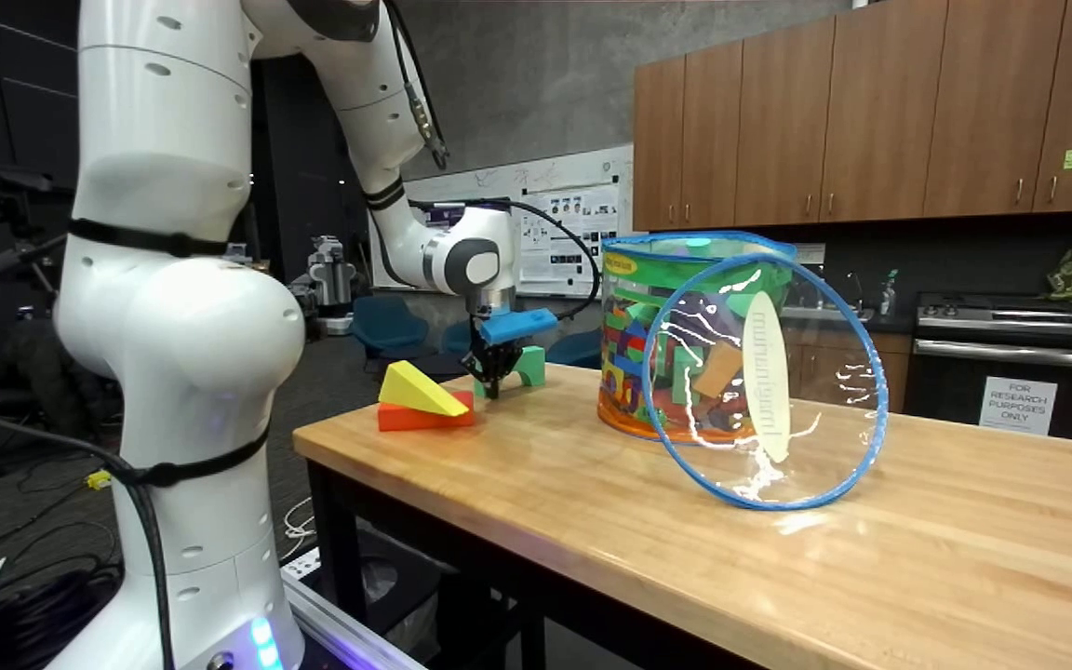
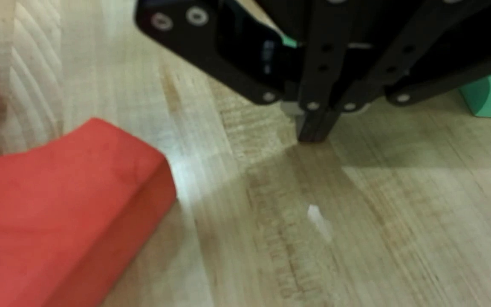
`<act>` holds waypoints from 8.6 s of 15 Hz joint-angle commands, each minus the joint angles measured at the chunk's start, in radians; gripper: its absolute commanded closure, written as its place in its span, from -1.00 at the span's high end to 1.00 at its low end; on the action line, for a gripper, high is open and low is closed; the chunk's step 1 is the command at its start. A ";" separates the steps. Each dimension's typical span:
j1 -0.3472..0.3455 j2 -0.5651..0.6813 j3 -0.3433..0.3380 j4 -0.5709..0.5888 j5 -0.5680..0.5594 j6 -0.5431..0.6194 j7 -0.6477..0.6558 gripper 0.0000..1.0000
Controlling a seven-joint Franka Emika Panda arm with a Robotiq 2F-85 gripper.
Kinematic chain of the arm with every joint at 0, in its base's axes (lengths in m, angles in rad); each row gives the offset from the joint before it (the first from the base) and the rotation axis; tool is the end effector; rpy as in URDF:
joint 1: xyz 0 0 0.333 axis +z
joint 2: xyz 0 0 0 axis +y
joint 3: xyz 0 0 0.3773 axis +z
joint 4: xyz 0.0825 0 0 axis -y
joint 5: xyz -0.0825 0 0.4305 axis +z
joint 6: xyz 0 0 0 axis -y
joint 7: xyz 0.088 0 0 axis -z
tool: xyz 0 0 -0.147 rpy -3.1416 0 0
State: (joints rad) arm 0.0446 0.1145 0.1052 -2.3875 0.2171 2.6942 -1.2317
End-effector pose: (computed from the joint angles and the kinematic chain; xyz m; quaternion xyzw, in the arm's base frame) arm 0.5566 0.0809 0.2749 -0.8220 -0.5580 -0.1135 0.0041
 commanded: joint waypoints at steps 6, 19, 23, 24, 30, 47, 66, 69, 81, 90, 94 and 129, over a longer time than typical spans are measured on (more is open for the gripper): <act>-0.020 -0.045 -0.030 0.064 -0.061 -0.058 0.279 -1.00; -0.023 -0.274 -0.102 0.035 -0.119 -0.350 0.735 0.15; -0.015 -0.365 -0.129 -0.011 -0.101 -0.448 0.712 0.67; -0.011 -0.383 -0.140 -0.019 -0.086 -0.482 0.686 0.83; 0.025 -0.518 -0.217 -0.117 0.033 -0.701 0.368 1.00; 0.155 -0.699 -0.208 -0.340 0.202 -0.668 -0.166 1.00; 0.262 -0.554 -0.183 -0.391 0.302 -0.353 -0.376 0.14; 0.264 -0.568 -0.180 -0.390 0.309 -0.348 -0.367 -0.38; 0.241 -0.574 -0.169 -0.298 0.455 -0.162 -0.234 -0.62; 0.164 -0.537 -0.146 -0.056 0.194 -0.187 0.158 -0.62; 0.140 -0.493 -0.178 0.082 0.109 -0.288 0.270 -0.62; -0.215 -0.091 -0.266 0.678 0.358 -0.512 0.474 0.40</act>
State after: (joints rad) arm -0.1543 0.0531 -0.1685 -1.6775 0.5648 2.1928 -0.7720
